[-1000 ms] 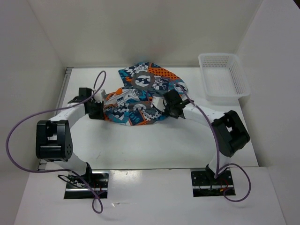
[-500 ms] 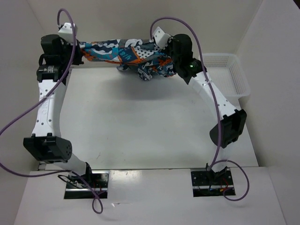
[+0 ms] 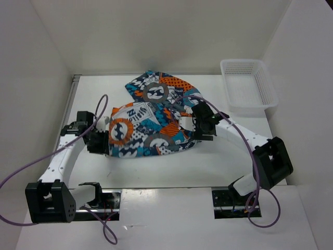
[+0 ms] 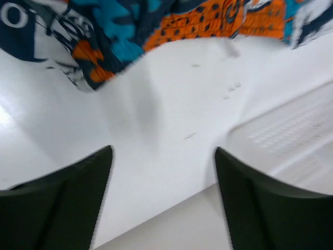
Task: Fold and stack the shorts
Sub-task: Flatten the shorts out
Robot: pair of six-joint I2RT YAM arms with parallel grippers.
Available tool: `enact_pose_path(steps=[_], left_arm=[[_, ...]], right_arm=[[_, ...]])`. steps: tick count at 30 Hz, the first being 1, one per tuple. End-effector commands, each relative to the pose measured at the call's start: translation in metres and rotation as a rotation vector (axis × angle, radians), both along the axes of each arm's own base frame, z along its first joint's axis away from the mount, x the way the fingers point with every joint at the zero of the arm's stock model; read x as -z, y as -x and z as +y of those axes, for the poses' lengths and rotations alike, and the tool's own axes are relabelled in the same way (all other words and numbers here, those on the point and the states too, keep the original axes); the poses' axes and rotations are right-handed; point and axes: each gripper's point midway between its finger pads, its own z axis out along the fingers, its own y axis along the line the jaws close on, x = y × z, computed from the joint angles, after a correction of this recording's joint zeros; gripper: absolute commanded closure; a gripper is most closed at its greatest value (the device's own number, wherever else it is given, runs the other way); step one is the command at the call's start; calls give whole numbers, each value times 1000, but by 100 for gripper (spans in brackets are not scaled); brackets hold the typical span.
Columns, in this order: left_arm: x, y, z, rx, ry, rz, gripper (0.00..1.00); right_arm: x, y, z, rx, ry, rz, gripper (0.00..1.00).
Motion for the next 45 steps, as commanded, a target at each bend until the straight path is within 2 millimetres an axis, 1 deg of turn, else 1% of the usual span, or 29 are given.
enact_pose_path(steps=[1, 2, 4, 6, 7, 8, 9, 11, 12, 13, 15, 18, 21, 24, 25, 26, 27, 28, 29, 32, 35, 36, 38, 39, 40, 42, 43, 44, 45], left_arm=[[-1, 29, -6, 16, 20, 43, 55], [-4, 26, -6, 16, 19, 34, 51], [-9, 10, -7, 21, 26, -11, 41], [-14, -12, -5, 12, 32, -60, 39], [-8, -18, -1, -2, 33, -51, 36], [-9, -26, 0, -2, 31, -64, 36], [-5, -29, 1, -9, 45, -52, 36], [12, -28, -5, 0, 86, 41, 36], [15, -30, -9, 11, 96, 60, 38], [28, -25, -12, 20, 102, 128, 38], [42, -19, -15, 29, 107, 201, 39], [45, -11, -22, 35, 144, 251, 39], [45, -11, -25, 46, 152, 251, 38], [57, -1, -26, 51, 145, 312, 38], [60, 4, -27, 50, 145, 324, 42], [62, 4, -27, 49, 146, 335, 45], [64, 8, -27, 48, 147, 346, 50], [64, 8, -27, 48, 147, 346, 56], [66, 9, -27, 48, 148, 355, 66], [68, 7, -25, 46, 137, 356, 79], [62, 6, -26, 47, 147, 360, 90], [61, 11, -27, 46, 148, 379, 92], [53, 12, -27, 46, 148, 385, 100], [45, 8, -26, 47, 147, 369, 100], [37, 7, -26, 47, 146, 358, 100], [19, 18, -25, 36, 151, 393, 100], [3, 14, -25, 30, 162, 361, 100], [-9, 33, -29, 27, 185, 430, 100], [-18, 40, -29, 27, 186, 440, 100]], right_arm=[[-35, 4, 9, 41, -132, -67, 12], [-49, -1, 17, 45, -181, -93, 12], [-62, -5, 27, 82, -266, -106, 12], [-79, -10, 36, 95, -369, -102, 12], [-83, -10, 38, 136, -426, -88, 12], [-77, -10, 31, 175, -451, -53, 14], [-75, -7, 37, 176, -508, -18, 15], [-54, 7, 32, 233, -538, 69, 18], [-44, 12, 29, 241, -536, 97, 20], [-28, 24, 25, 253, -515, 133, 21], [-3, 40, 15, 266, -472, 175, 25], [19, 50, 4, 260, -409, 193, 25], [30, 56, 3, 249, -398, 221, 25], [37, 47, 8, 234, -405, 217, 24], [34, 40, 9, 233, -409, 187, 24], [41, 38, 9, 229, -398, 198, 22], [40, 33, 9, 232, -393, 184, 22], [43, 31, 9, 225, -388, 185, 22], [44, 25, 12, 221, -380, 173, 22], [51, 28, 28, 166, -362, 182, 22], [52, 25, 31, 159, -358, 173, 22], [53, 23, 36, 148, -362, 166, 22], [58, 21, 34, 154, -354, 158, 22], [56, 18, 36, 151, -361, 147, 25], [59, 20, 33, 157, -350, 150, 34], [57, 15, 36, 164, -369, 130, 44], [57, 16, 36, 175, -375, 132, 56], [56, 15, 40, 164, -379, 126, 62], [59, 18, 38, 166, -375, 133, 67]])
